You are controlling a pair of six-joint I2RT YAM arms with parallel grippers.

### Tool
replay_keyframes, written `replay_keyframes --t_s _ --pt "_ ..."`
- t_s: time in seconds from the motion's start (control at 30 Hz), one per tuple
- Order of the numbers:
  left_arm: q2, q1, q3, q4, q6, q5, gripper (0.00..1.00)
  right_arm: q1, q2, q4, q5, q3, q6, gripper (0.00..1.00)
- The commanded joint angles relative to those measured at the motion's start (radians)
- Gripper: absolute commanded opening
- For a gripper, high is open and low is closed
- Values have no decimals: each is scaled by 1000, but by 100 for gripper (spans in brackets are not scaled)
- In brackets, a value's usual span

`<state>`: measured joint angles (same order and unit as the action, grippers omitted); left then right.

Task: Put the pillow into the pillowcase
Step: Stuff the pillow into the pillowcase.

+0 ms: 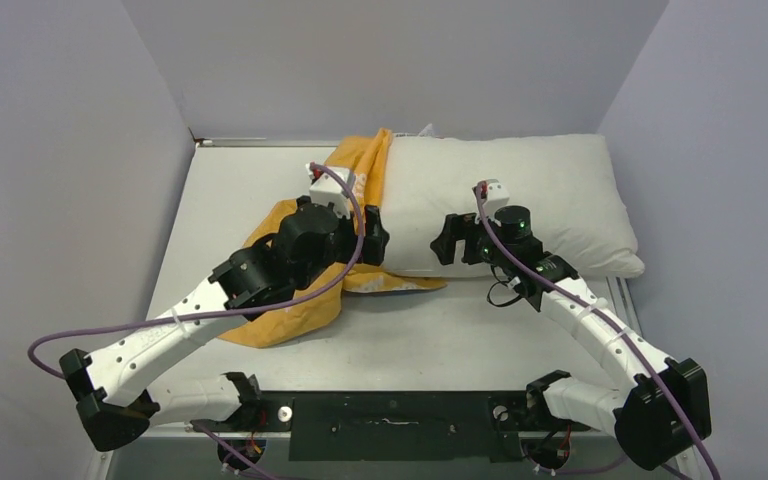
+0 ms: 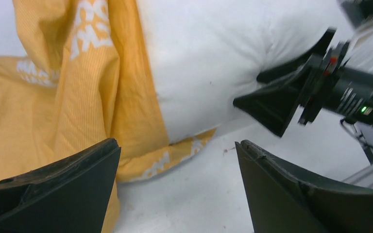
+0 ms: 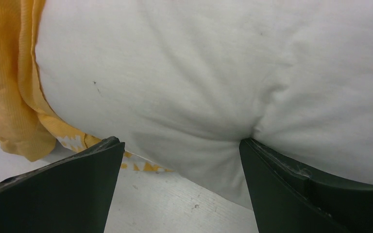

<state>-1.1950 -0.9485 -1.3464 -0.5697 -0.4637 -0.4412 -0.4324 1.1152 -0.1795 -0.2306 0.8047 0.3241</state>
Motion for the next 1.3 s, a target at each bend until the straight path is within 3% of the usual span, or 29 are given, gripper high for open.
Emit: replay_keyframes --t_s 0.0,0.2,0.3,0.43,0.5,0.6,0.67,0.77,0.83,0.87,0.97,1.07,1.17,1.27 --pt "55 0 260 233 -145 114 93 4 -12 39 -19 -10 -13 93" --pt "-3 17 622 699 -438 196 93 6 -133 -24 32 -82 -5 90" --pt "-79 20 729 844 -561 175 93 11 -210 -60 100 -102 -9 90" --pt "-165 43 811 1027 -617 122 93 21 -262 -131 203 -85 -19 90" --pt "-198 63 867 1159 -624 98 88 29 -275 -147 273 -82 -21 90" --pt "-255 116 883 1290 -602 139 67 60 -265 -122 330 -99 -20 90" --pt "-296 146 862 1335 -573 204 40 98 -218 -93 312 -104 -26 90" --pt "-336 163 815 1353 -533 299 14 186 -104 -37 179 -91 -31 90" --pt "-345 163 792 1350 -514 351 0 220 -32 -12 72 -81 -35 97" --pt "-344 162 785 1344 -511 370 0 230 -5 -4 20 -78 -41 94" --pt "-320 162 774 1316 -504 433 0 239 48 9 -170 -83 -55 53" --pt "-258 160 767 1229 -492 468 0 225 52 10 -311 -101 -33 23" --pt "-153 122 737 1068 -446 468 0 194 10 7 -363 -121 3 7" --pt "-82 13 647 854 -365 422 0 186 -27 55 -380 -149 72 5"
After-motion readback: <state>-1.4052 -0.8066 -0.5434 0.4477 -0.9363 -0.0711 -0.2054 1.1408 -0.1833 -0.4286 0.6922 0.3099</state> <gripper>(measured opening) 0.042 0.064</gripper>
